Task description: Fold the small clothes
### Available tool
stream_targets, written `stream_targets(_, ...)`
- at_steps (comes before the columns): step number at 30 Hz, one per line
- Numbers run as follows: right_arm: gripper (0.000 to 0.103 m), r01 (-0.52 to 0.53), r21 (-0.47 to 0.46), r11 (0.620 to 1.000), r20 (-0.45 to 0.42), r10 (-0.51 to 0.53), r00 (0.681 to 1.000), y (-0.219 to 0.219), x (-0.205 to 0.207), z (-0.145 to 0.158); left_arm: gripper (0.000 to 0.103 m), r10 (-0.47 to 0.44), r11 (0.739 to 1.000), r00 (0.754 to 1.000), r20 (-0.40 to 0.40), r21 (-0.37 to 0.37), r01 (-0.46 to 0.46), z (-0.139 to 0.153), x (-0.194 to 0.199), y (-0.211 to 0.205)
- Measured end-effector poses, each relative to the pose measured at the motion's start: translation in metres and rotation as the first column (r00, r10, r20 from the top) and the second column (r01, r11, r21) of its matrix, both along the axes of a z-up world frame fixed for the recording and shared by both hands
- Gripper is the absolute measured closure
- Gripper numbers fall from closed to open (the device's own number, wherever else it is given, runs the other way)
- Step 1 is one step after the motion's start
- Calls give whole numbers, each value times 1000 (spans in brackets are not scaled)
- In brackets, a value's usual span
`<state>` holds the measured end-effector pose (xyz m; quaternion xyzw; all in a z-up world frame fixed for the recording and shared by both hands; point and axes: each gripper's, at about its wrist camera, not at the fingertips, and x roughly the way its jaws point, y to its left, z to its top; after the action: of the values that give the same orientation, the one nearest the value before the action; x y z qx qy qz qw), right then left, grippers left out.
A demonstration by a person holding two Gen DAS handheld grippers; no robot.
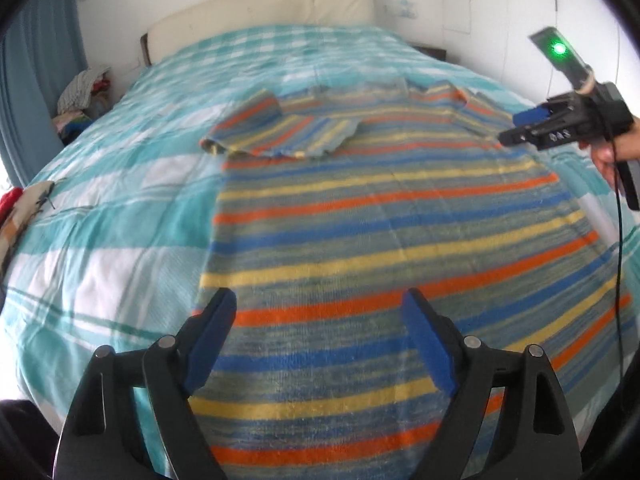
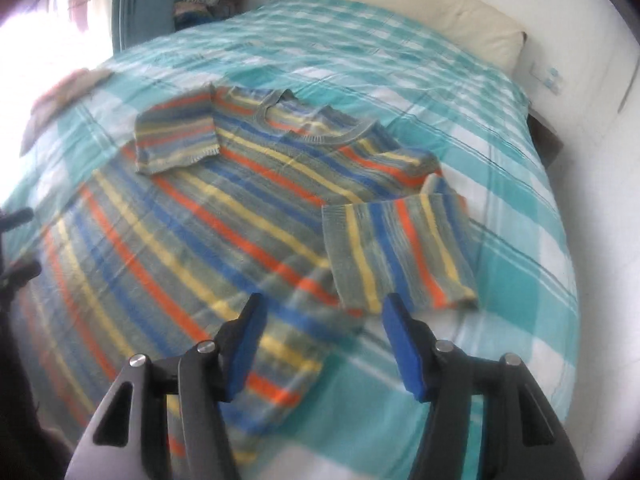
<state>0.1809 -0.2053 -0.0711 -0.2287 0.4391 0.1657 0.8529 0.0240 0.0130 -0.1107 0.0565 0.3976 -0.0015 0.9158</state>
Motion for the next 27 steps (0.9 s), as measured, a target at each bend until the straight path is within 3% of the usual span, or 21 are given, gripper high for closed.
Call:
stream_targets(2,44,31,-2,1000,-26,-31,999,2,25,-28,16,-11,1000,1000,-16,19,11,-5,-4,-2)
stream_targets(3,55,63,29,998,-40,-62,997,-4,33,-36,16,-19,1000,1000,-7,21,19,-4,-7,-2)
stream_targets(4,87,107,66,992,-40,-104,994,-11,40,-37,16,-25,999,1000,-1,25,25,-2,-10,-2)
stream_targets(5,95,157,111,981,-38,-154,987,-23,45,-31,16,-28,999,1000,-2,30,28,-2,-11,-2)
stream_targets(7,96,241,240,940,-17,-244,970,-56,45,-9,16,-22,999,1000,-15,23,23,-2,-10,1)
stream_targets(9,96,329,360,873,10,-356,934,-107,38,14,16,-14,1000,1000,-23,4,14,-2,-9,3)
stream_targets(11,96,449,483,752,-9,-509,861,-176,24,29,16,-8,1000,1000,-24,-1,8,-1,-9,3)
stream_targets(13,96,558,547,623,-60,-636,769,-242,7,26,16,-6,1000,1000,-25,2,6,-2,-8,2)
stream_targets(15,96,627,559,543,-122,-694,710,-284,-6,12,16,-4,1000,1000,-28,6,5,-4,-5,0)
stream_targets(18,95,625,620,474,-206,-670,713,-308,-22,-17,16,2,1000,999,-47,-12,-3,-5,0,-1)
stream_targets(20,94,628,662,409,-280,-643,713,-313,-24,-29,16,13,999,998,-63,-34,-15,-5,3,1)
stream_targets(22,77,601,725,337,-307,-623,720,-320,-24,-29,16,26,998,997,-75,-53,-30,-5,4,3)
stream_targets(24,58,581,761,289,-317,-616,721,-324,-25,-29,16,44,997,996,-83,-58,-49,-5,3,5)
stream_targets(25,58,581,765,278,-328,-608,723,-325,-22,-30,16,51,997,995,-86,-58,-56,-5,3,5)
stream_targets(26,62,590,754,290,-338,-599,726,-324,-18,-32,16,57,996,994,-88,-59,-63,-6,2,5)
stream_targets(27,88,610,727,316,-337,-609,718,-322,-15,-33,16,64,996,994,-90,-59,-69,-6,2,5)
